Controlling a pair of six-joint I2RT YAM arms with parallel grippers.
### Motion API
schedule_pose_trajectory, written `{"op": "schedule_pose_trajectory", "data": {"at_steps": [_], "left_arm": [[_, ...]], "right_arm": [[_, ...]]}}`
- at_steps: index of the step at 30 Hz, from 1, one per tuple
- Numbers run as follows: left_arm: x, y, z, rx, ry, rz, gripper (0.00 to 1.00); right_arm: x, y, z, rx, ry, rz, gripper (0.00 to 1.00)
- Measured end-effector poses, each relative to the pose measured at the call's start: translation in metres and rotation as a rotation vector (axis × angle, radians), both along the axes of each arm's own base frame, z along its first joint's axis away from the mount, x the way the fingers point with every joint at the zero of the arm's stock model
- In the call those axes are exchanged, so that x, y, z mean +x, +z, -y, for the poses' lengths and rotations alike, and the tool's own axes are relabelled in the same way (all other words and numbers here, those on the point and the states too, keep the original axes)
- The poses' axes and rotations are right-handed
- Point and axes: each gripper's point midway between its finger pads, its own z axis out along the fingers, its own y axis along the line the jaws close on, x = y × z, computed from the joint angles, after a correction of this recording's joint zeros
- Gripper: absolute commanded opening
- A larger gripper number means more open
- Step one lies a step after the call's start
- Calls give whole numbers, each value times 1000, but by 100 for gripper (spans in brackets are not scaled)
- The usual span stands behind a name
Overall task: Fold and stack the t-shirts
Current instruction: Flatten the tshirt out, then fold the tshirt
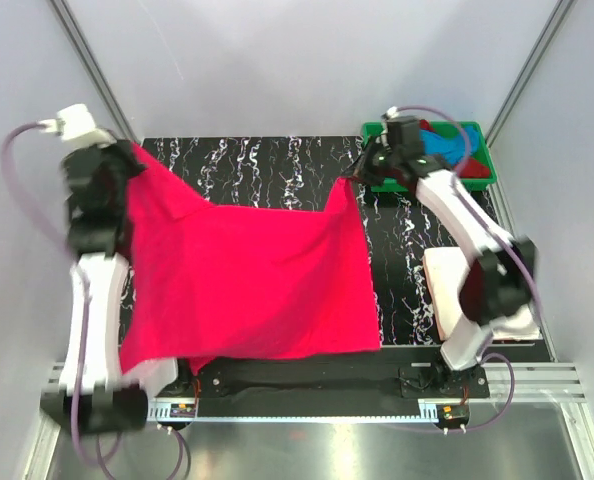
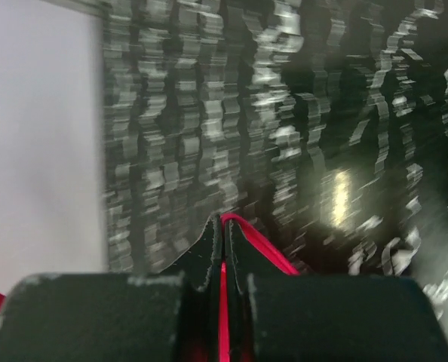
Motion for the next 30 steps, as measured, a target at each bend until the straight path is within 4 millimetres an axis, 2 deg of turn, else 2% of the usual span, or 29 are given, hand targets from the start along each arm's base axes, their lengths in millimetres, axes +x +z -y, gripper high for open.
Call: {"op": "schedule_pose_trajectory", "data": {"at_steps": [1, 3, 5, 8, 11, 13, 15, 20, 25, 30], "left_arm": [[31, -37, -4, -1, 2, -90, 0], [77, -100, -12, -9, 8, -234, 0], [114, -154, -23, -26, 12, -343, 0], [156, -210, -38, -52, 7, -438, 0], [200, -241, -46, -77, -26, -473, 0], [221, -249, -48, -88, -47, -469, 0], [238, -250, -48, -100, -69, -454, 0], [270, -226, -46, -114, -101, -360, 0], [273, -220, -47, -134, -101, -336, 0], [264, -231, -54, -178, -73, -369, 0]], "right_arm": [[18, -30, -4, -28, 0, -42, 0], [50, -91, -10, -82, 3, -131, 0], [80, -133, -17, -117, 11, -169, 0], [130, -176, -25, -144, 20, -162, 0], [166, -192, -25, -147, 15, -130, 0], [185, -191, -20, -142, 0, -99, 0], [196, -185, -12, -137, -16, -76, 0], [218, -170, 12, -117, -61, -18, 0], [228, -176, 28, -114, -87, -10, 0], [227, -186, 30, -114, -86, -32, 2]]}}
